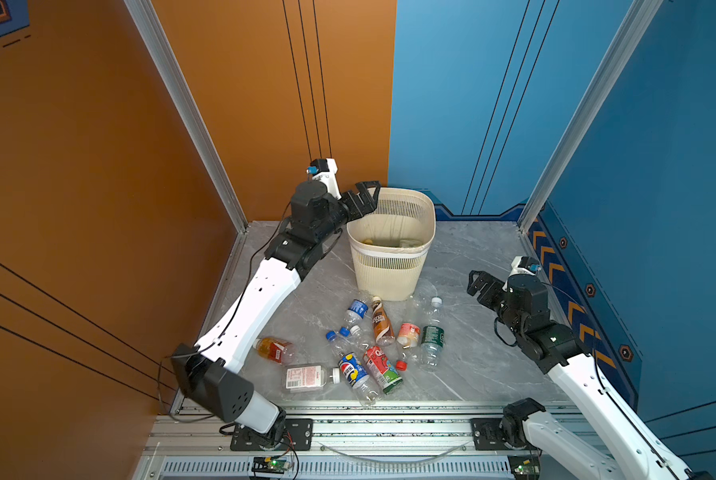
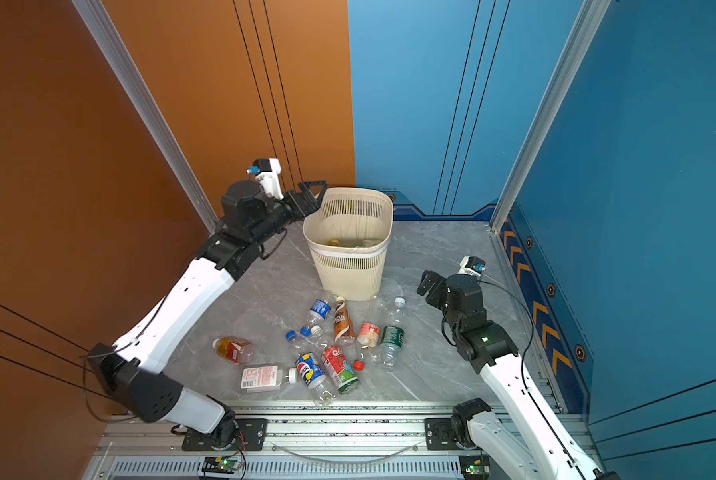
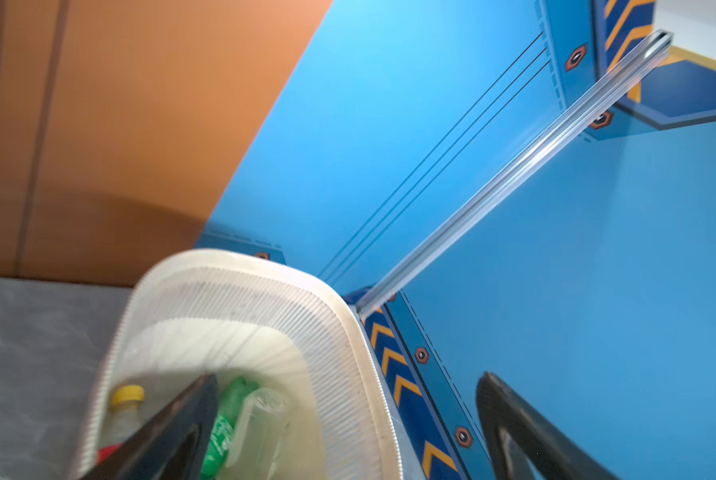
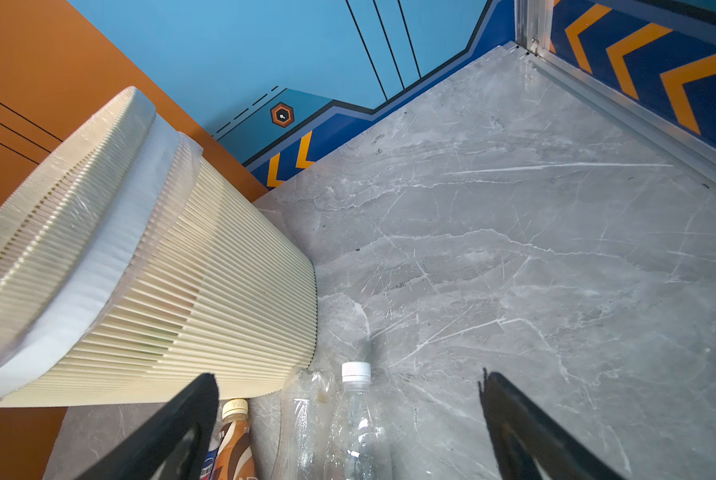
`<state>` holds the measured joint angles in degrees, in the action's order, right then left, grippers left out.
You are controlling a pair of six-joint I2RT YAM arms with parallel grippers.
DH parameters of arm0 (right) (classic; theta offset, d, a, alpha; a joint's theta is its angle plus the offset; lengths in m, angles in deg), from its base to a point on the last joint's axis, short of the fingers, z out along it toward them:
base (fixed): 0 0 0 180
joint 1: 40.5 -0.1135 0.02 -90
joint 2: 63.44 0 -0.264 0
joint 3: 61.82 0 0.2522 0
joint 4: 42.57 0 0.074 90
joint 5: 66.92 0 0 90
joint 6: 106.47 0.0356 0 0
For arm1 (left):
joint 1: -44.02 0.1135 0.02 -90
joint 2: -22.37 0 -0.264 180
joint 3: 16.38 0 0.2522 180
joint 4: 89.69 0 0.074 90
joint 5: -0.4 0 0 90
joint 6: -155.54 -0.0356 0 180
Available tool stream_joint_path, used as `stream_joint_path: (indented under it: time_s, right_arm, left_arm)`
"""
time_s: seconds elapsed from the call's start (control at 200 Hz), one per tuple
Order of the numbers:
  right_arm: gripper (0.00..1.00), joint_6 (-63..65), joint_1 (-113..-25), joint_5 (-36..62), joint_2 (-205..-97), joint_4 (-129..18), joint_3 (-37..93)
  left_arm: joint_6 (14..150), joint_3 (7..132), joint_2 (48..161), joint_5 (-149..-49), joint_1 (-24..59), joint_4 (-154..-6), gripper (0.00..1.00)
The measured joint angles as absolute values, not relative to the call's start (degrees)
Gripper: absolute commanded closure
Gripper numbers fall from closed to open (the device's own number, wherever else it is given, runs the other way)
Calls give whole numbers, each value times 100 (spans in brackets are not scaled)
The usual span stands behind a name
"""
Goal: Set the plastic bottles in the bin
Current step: 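Open the left gripper to drop the bottle and withdraw it, then lower the right gripper onto the green-label C'estbon bottle and close it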
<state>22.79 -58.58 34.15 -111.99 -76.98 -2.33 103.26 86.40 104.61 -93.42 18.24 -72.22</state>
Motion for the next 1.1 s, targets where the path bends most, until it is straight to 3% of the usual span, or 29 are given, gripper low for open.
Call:
stream_joint_path:
  time_s: [0.195, 0.391, 0.681, 1.101]
  right_arm:
    - [0, 2526, -6160, 3314, -11223, -7857, -517]
    - [0, 3027, -7126, 3376, -11335, -8017, -985]
    - [0, 3892, -8584, 3561, -12307, -8021, -1492]
    - [9, 4002, -8558, 3727, -13335, -7608, -1492]
  left_arm:
    - [9760, 5711, 8406, -8207, 1846, -7360, 2]
    - [9749, 3674, 7573, -7753, 2056, -6695, 2]
    - [9858, 3398, 7169, -7633, 2288, -6545, 1]
    - [9998, 3398, 7346, -7661, 2406, -6499, 2]
